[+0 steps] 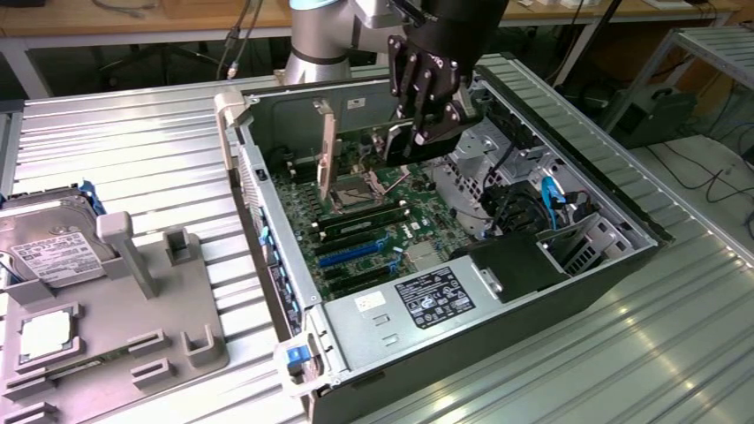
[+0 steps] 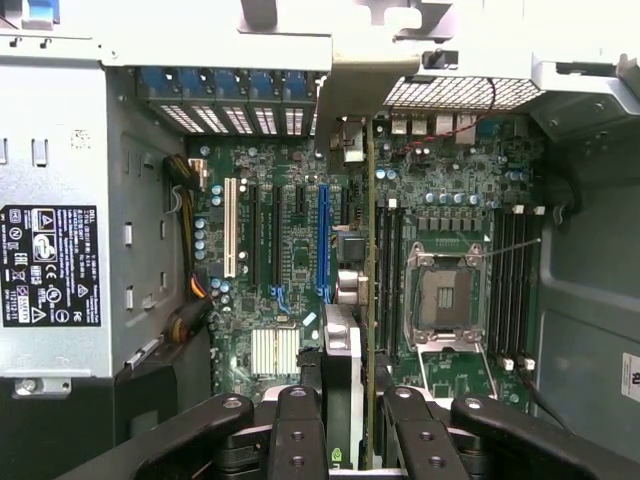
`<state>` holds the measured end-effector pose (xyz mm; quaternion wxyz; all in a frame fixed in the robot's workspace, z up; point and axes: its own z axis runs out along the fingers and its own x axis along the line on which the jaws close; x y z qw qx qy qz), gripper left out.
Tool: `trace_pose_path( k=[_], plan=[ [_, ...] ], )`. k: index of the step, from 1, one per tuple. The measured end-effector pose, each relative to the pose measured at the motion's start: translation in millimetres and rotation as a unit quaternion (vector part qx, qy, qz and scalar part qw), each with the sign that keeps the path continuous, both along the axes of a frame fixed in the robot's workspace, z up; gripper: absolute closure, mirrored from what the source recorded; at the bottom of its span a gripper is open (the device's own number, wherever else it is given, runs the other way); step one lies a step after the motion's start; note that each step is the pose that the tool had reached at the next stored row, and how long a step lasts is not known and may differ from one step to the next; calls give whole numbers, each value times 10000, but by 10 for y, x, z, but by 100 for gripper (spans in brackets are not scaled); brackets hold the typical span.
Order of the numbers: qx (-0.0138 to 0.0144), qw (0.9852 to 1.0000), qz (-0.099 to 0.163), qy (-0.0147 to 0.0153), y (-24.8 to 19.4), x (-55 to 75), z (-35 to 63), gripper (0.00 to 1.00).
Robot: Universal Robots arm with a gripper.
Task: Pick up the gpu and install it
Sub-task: 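Insert the gpu into the slot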
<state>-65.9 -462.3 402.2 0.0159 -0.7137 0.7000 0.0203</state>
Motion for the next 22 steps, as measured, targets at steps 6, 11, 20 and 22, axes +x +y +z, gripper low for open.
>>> trace_pose_path(
  k=[6,11,20,22],
  plan=[
    [0,10000,0,0,0,0,-24,72],
    [0,10000,0,0,0,0,-51,72],
    [0,10000,0,0,0,0,-78,72],
    [0,10000,0,0,0,0,-84,72]
  ],
)
